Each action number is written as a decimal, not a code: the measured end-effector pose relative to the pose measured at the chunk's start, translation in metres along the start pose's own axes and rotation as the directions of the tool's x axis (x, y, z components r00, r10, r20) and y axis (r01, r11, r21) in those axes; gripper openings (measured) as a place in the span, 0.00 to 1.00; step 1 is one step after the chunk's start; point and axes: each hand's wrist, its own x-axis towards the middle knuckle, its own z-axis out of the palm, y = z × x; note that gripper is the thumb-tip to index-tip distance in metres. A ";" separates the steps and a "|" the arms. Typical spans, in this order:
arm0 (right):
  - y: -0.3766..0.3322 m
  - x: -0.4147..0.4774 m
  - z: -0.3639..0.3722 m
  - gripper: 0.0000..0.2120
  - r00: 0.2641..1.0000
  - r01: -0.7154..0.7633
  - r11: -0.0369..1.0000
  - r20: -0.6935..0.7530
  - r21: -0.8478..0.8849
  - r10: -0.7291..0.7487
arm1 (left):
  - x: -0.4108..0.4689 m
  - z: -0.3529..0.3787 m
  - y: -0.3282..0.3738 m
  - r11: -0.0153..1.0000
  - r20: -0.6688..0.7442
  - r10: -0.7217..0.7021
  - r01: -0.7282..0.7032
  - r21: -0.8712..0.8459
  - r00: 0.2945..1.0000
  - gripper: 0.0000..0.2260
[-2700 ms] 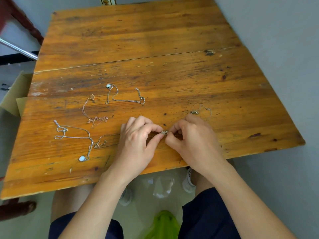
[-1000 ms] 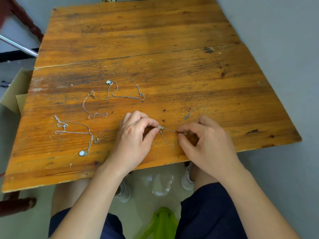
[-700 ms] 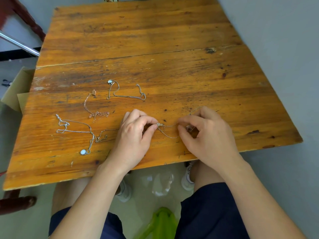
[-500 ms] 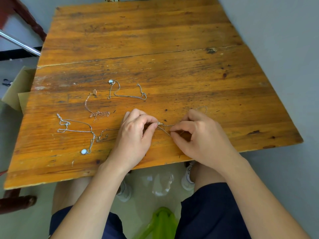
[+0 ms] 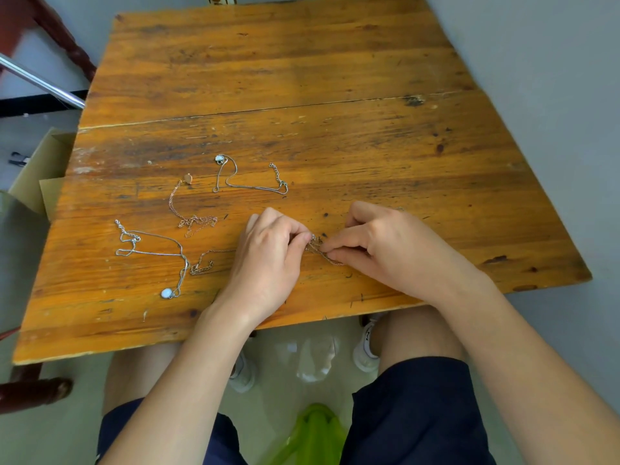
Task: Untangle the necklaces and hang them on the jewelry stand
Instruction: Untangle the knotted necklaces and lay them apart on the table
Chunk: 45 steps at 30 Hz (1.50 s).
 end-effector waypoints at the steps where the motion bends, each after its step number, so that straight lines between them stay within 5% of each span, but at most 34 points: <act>1: 0.001 -0.001 -0.001 0.07 1.000 0.002 1.000 0.005 0.001 -0.002 | 0.000 0.000 0.001 1.000 0.002 0.000 0.000 0.018 1.000 0.06; 10: -0.003 -0.017 0.008 0.11 0.997 -0.027 1.000 -0.067 0.011 0.028 | 0.004 -0.008 0.000 0.999 0.034 -0.001 0.002 -0.041 0.999 0.09; 22: -0.006 -0.033 0.013 0.14 0.996 -0.070 0.997 -0.064 -0.042 0.067 | 0.020 -0.014 0.011 0.970 0.281 0.195 -0.227 0.084 0.939 0.10; 45: -0.015 -0.035 0.003 0.12 0.997 -0.071 0.996 -0.036 -0.053 0.069 | 0.025 -0.028 0.015 0.986 0.308 -0.031 0.079 -0.146 0.951 0.04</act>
